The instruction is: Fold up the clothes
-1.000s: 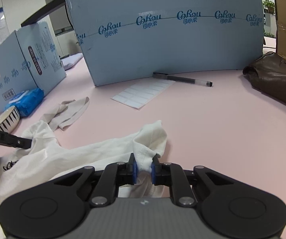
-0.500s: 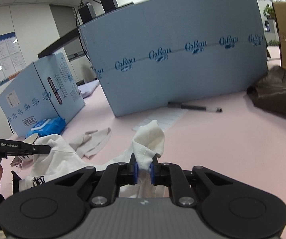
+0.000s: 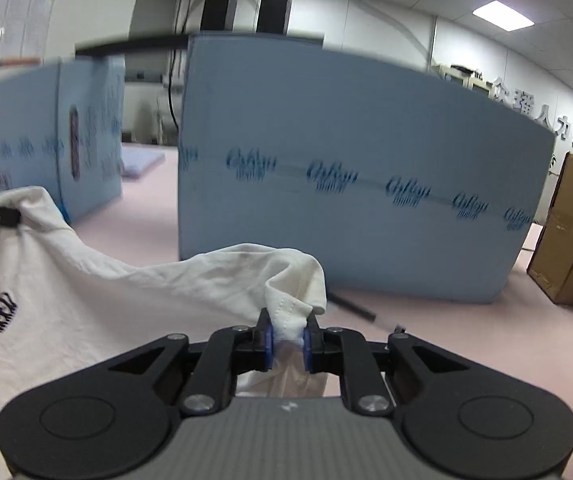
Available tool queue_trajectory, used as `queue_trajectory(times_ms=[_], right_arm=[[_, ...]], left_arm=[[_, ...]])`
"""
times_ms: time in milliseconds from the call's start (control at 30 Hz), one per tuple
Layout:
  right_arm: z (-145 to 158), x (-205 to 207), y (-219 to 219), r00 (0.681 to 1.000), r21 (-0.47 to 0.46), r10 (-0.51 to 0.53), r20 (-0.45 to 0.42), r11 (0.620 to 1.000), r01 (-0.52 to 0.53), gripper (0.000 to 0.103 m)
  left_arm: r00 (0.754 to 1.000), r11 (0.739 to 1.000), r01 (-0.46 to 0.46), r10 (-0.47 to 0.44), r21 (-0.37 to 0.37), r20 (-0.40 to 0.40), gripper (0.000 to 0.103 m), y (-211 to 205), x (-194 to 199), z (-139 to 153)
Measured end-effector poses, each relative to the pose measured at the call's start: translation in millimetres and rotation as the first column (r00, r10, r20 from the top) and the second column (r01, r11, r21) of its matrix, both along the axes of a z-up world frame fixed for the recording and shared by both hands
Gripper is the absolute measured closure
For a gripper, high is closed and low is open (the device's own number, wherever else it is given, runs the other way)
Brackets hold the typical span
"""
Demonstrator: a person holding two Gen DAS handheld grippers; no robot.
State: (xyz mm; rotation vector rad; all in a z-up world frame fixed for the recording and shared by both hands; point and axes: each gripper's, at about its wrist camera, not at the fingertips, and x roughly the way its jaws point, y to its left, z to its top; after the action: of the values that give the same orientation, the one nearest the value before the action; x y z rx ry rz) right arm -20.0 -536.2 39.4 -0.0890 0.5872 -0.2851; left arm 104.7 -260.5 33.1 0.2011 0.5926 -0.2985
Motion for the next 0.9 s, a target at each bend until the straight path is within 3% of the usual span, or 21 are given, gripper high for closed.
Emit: queue_trajectory(times_ms=[33,67,200,267,367,533,600,667,800,900], right_arm=[[-7.3,6.4,-5.3,0.999,0.0,-0.026,-0.022,1.0,0.026,0.057],[-13.7,9.4,-15.1,0.997,0.012,-0.056,-0.045,0.998,0.057,0.053],[-13.2,-12.6,-34.7,0.992,0.089,-0.111,-0.058,0.989,0.116,0.051],[-6.5,-35.4,-38.9,0.994,0.156,-0.095,-0.054,0.982,0.102,0.05],[-3.0,-74.4,-33.5,0.996,0.213,-0.061,-0.064,0.974,0.073,0.035],[-7.7,-154.7,-17.5,0.993,0.259,-0.078,-0.088,0.961,0.099,0.03],[-11.5,-186.2,-5.0,0.993,0.272,-0.07,-0.092,0.958,0.092,0.029],[-18.7,-199.4,12.6,0.991,0.203,-0.07,-0.111,0.975,0.091,0.028],[-33.1,-214.6,51.6,0.993,0.08,-0.03,-0.114,0.996,0.039,0.028],[-41.3,-208.7,66.8,0.997,0.049,-0.002,-0.081,0.999,0.006,0.027]], left_arm=[[1.0,1.0,-0.005,0.005,0.012,-0.012,0.09,-0.3,3.8,-4.3],[0.999,1.0,-0.011,0.013,0.026,-0.049,0.09,0.2,11.9,-10.9],[0.997,1.0,-0.003,0.006,0.027,-0.078,0.088,4.3,17.1,-12.6],[0.999,1.0,0.003,-0.002,0.024,-0.049,0.084,7.7,12.8,-4.5],[1.0,0.999,0.004,-0.004,0.039,-0.005,0.072,14.0,0.7,10.0],[0.995,0.997,0.055,-0.051,-0.048,0.08,0.07,42.0,-43.6,37.0],[0.989,0.976,0.144,-0.137,-0.162,0.052,0.063,57.1,-69.9,45.0],[0.971,0.936,0.236,-0.239,-0.262,0.023,0.059,67.4,-97.9,50.4],[0.933,0.892,0.349,-0.359,-0.287,0.019,0.058,70.1,-153.9,44.5],[0.906,0.861,0.385,-0.421,-0.331,-0.042,0.057,78.6,-183.2,30.8]])
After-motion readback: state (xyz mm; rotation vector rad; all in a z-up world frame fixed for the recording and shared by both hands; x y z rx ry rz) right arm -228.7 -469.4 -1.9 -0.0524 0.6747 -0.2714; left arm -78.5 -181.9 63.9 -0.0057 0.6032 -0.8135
